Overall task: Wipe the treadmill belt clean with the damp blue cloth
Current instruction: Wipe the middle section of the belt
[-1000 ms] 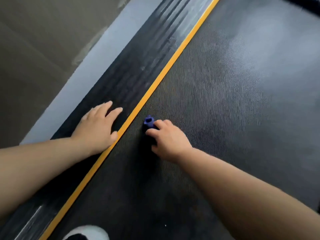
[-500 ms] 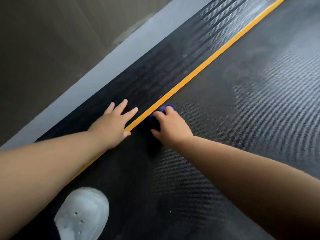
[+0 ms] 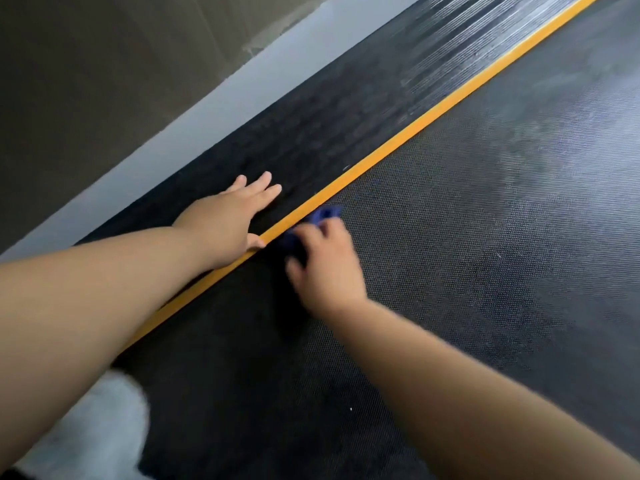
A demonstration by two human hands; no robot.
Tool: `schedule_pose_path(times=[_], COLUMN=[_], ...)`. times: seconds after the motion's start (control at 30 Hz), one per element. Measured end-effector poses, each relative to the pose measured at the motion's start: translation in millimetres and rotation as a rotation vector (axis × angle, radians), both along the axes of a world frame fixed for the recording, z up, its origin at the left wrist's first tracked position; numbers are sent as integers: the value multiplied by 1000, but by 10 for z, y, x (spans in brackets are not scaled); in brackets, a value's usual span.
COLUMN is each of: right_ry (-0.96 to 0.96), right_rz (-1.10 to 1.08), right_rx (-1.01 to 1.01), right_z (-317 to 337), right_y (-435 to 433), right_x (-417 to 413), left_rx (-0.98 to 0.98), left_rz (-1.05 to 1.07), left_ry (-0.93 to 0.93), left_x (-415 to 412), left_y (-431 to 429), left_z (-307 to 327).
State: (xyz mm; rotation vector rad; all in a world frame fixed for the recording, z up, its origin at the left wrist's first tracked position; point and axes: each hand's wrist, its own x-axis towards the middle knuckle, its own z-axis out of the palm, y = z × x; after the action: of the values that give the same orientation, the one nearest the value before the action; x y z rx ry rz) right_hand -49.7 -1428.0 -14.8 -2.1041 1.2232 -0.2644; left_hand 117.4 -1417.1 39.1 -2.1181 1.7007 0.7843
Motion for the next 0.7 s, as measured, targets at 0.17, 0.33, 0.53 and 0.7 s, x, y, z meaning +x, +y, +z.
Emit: schedule_pose_path(times=[0.17, 0.33, 0.53, 0.7], right_ry=[4, 90, -34, -29], right_rz=[10, -492, 248, -128], right_rx=[-97, -24, -5, -123], right_z=[-113, -59, -43, -162], right_y=[-291, -788, 105, -605], right_x=[-254, -321, 64, -391], left_rx=[12, 16, 15, 30], left_rz=[-5, 10, -6, 8], left_ry=[1, 21, -8, -11], left_x=[-7, -21, -8, -25], left_y=[-3, -17, -18, -23], left_z=[-74, -64, -91, -90])
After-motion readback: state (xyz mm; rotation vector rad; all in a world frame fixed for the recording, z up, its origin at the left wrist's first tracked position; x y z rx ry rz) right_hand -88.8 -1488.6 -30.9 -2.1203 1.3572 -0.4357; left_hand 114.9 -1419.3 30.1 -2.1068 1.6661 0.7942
